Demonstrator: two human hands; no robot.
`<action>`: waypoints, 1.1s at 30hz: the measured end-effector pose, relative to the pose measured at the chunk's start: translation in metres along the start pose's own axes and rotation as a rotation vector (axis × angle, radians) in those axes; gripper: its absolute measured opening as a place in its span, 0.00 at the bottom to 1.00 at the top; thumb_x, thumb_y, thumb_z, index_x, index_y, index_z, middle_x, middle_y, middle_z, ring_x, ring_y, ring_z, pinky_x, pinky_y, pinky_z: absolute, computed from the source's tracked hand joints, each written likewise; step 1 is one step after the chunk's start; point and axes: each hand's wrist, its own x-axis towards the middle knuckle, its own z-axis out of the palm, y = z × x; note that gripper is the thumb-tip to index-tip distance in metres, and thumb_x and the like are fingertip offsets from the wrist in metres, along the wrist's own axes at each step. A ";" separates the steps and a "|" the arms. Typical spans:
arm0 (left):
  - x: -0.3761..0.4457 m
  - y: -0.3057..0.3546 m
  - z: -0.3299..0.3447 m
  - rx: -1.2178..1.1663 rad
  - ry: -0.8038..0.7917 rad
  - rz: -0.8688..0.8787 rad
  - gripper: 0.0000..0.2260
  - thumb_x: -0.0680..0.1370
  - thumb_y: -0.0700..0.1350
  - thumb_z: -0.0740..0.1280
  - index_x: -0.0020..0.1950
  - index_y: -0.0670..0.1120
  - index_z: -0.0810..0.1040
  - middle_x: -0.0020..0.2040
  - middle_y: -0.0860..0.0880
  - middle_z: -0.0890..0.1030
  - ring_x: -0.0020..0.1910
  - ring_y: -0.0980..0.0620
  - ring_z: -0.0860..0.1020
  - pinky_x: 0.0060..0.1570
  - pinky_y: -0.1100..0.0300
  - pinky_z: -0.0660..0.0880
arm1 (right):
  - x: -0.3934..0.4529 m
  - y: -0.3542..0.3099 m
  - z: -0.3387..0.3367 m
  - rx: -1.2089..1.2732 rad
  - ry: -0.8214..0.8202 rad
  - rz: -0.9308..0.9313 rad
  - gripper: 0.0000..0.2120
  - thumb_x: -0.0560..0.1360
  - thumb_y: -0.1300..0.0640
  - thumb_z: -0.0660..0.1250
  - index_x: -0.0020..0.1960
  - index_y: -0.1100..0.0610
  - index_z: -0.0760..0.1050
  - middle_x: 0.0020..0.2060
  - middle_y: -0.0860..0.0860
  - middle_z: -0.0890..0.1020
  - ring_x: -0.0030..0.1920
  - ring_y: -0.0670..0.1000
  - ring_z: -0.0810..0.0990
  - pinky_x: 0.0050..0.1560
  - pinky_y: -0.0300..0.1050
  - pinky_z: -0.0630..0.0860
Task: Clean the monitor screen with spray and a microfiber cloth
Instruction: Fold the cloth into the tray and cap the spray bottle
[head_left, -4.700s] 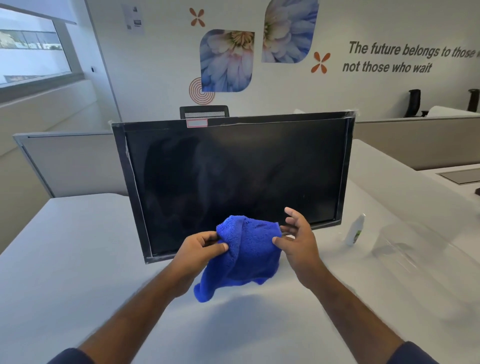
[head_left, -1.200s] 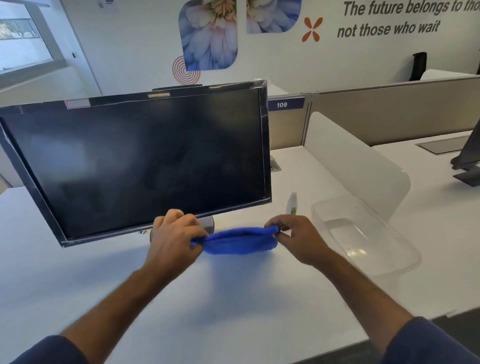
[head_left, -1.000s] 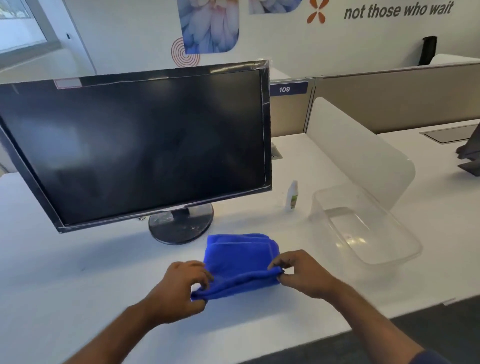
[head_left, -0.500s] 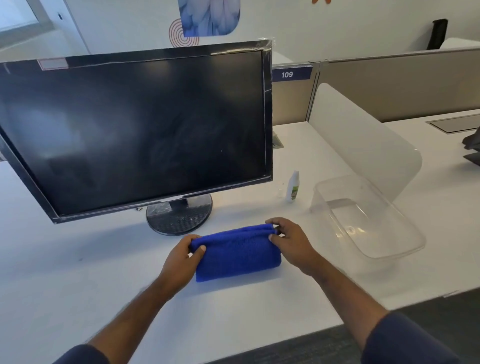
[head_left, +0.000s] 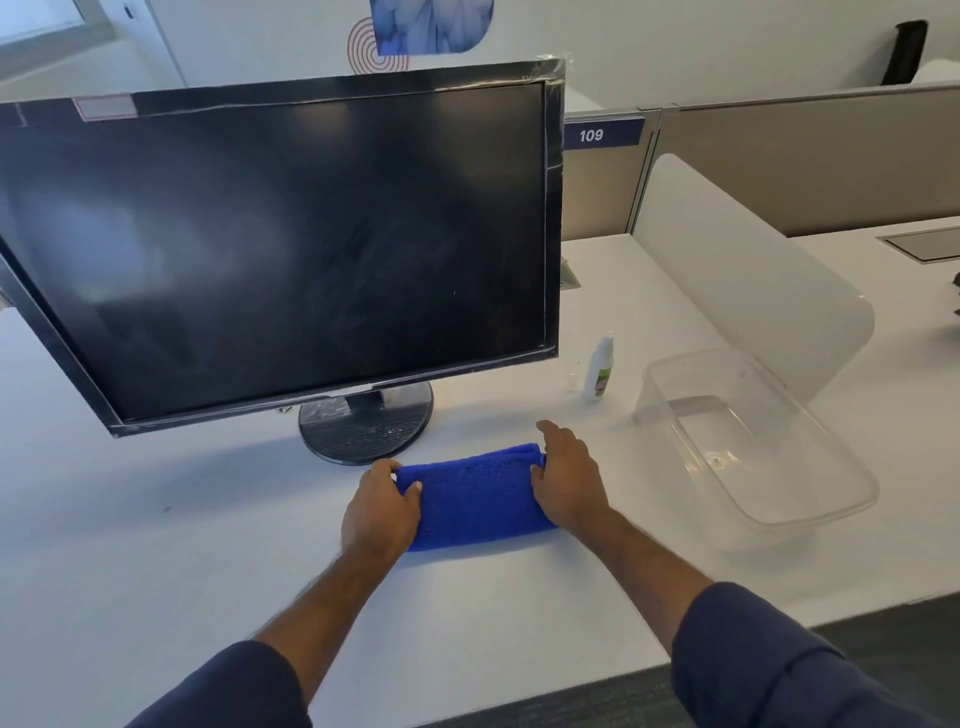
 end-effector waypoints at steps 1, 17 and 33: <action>0.000 0.001 -0.002 0.020 0.009 -0.013 0.13 0.81 0.53 0.64 0.62 0.49 0.71 0.56 0.49 0.79 0.48 0.49 0.79 0.46 0.53 0.77 | 0.001 0.000 -0.002 -0.015 0.028 -0.041 0.25 0.79 0.55 0.63 0.75 0.51 0.63 0.68 0.50 0.74 0.66 0.52 0.73 0.67 0.49 0.70; -0.022 0.029 -0.011 -0.196 -0.202 -0.162 0.09 0.69 0.43 0.75 0.46 0.45 0.80 0.43 0.45 0.84 0.42 0.48 0.82 0.42 0.54 0.80 | 0.001 -0.001 -0.032 -0.293 -0.507 -0.235 0.39 0.70 0.43 0.73 0.75 0.51 0.60 0.68 0.51 0.71 0.67 0.56 0.70 0.67 0.56 0.62; -0.041 0.114 -0.078 -0.325 -0.614 0.377 0.19 0.68 0.36 0.69 0.54 0.53 0.84 0.52 0.49 0.86 0.53 0.46 0.83 0.53 0.52 0.81 | -0.022 0.009 -0.082 0.580 -0.798 -0.224 0.19 0.66 0.61 0.78 0.56 0.57 0.81 0.53 0.57 0.85 0.56 0.60 0.82 0.59 0.58 0.79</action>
